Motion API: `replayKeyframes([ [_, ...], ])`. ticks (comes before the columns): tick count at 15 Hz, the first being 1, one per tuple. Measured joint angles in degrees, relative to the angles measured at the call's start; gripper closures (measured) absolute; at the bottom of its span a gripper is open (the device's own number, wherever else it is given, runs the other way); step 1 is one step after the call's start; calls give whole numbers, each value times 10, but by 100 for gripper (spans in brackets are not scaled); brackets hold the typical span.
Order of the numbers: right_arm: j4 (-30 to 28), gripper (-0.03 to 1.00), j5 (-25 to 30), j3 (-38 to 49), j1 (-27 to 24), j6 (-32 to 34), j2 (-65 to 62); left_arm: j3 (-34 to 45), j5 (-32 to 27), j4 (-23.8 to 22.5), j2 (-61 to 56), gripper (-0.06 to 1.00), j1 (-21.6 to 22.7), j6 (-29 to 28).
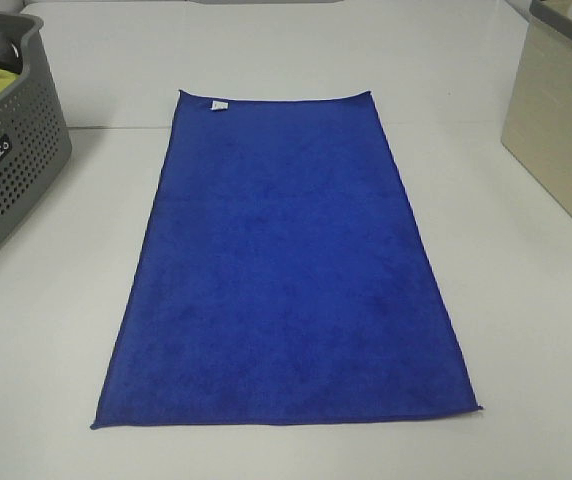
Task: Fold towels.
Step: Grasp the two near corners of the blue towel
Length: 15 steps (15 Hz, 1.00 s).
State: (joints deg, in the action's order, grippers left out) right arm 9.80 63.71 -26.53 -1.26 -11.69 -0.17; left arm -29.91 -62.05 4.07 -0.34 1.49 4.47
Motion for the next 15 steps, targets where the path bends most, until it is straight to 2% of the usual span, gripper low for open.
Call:
replayKeyframes([
  [15, 0, 14, 0, 0, 0, 0, 0, 0, 0, 0, 0, 22, 0, 0],
])
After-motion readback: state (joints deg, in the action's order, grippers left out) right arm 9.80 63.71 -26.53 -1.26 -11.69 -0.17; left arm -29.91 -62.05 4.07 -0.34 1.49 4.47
